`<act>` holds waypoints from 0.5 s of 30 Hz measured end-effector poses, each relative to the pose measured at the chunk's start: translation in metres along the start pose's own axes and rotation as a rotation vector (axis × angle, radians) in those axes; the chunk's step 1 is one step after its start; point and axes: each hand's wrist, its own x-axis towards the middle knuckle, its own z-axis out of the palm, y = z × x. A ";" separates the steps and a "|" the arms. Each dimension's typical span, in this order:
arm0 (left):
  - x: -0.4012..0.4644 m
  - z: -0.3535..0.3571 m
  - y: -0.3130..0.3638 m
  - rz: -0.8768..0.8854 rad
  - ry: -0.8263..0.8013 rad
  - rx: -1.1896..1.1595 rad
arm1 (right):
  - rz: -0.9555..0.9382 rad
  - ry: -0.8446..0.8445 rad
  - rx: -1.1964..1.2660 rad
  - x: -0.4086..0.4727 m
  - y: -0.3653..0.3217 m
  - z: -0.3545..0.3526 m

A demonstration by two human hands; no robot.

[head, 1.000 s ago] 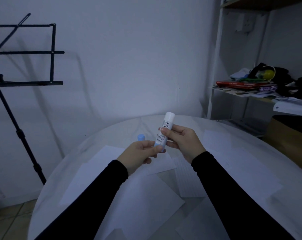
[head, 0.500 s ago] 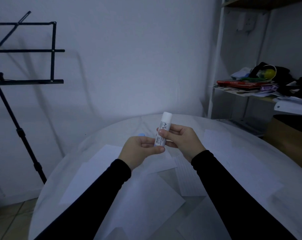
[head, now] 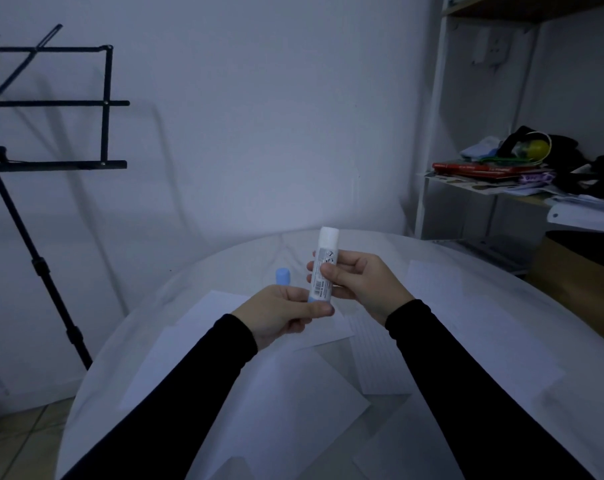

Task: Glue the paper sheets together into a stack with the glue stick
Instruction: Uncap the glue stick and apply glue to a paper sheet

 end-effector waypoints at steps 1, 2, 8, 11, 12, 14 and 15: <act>0.003 0.001 -0.002 0.004 0.061 0.019 | -0.007 0.043 -0.036 0.001 0.002 0.002; 0.005 0.003 -0.005 0.013 0.118 0.030 | -0.015 0.086 -0.055 0.002 0.004 0.004; 0.003 -0.003 -0.004 -0.001 0.028 -0.017 | 0.003 0.121 -0.064 0.003 0.007 0.003; -0.001 -0.010 -0.002 -0.009 -0.107 -0.077 | 0.017 0.021 0.020 0.001 0.003 -0.004; -0.002 -0.012 -0.002 -0.011 -0.134 -0.091 | 0.020 -0.011 0.057 0.000 0.003 -0.005; -0.001 -0.014 -0.003 -0.012 -0.170 -0.118 | 0.026 -0.057 0.095 -0.001 0.003 -0.007; -0.001 -0.014 -0.003 -0.013 -0.177 -0.128 | 0.027 -0.069 0.096 -0.001 0.003 -0.007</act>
